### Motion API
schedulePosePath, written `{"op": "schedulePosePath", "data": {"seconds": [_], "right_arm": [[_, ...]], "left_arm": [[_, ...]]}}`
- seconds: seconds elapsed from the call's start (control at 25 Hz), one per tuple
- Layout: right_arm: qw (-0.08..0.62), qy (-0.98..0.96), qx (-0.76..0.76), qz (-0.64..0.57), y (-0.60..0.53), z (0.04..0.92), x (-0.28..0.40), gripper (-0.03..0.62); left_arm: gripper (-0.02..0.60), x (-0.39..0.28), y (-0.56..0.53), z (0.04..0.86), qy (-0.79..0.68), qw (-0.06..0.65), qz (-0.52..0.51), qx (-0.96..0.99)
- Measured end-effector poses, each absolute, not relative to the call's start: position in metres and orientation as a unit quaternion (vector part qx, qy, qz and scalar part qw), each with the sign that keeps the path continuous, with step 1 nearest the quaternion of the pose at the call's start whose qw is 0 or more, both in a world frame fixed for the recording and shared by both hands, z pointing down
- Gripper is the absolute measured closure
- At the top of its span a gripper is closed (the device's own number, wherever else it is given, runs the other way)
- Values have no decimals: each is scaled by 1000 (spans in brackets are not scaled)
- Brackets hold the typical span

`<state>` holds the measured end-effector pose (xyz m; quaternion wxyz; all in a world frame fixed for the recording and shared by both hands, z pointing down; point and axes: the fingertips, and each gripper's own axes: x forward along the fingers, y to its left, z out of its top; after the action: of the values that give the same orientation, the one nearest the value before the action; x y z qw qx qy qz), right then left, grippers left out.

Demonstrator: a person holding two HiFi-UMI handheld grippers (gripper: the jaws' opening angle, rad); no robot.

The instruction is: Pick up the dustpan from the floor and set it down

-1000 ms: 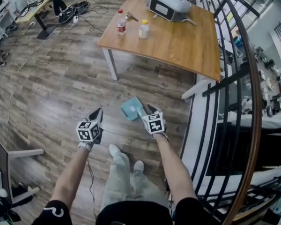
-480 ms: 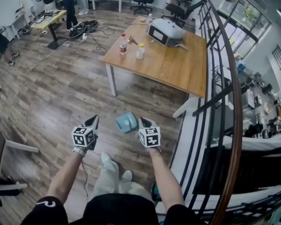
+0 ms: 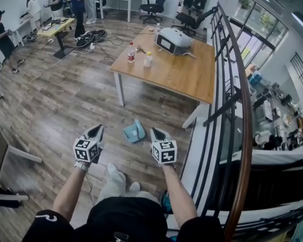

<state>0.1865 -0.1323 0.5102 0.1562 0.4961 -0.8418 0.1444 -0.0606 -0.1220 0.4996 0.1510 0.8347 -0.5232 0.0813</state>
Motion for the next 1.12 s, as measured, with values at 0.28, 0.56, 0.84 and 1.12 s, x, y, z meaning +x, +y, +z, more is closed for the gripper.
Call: {"op": "schedulePosePath", "data": {"seconds": [0.28, 0.56, 0.84, 1.12], "right_arm": [[141, -848, 496, 126, -99, 473, 193, 599], [136, -852, 493, 112, -83, 462, 193, 599], [140, -853, 491, 105, -80, 459, 189, 599], [142, -854, 491, 98, -78, 455, 188, 599]], "left_arm": [[584, -67, -80, 469, -530, 128, 75, 835], [584, -71, -59, 452, -532, 120, 67, 836], [584, -70, -56, 444, -531, 116, 63, 837], [584, -70, -52, 444, -528, 119, 59, 839]]}}
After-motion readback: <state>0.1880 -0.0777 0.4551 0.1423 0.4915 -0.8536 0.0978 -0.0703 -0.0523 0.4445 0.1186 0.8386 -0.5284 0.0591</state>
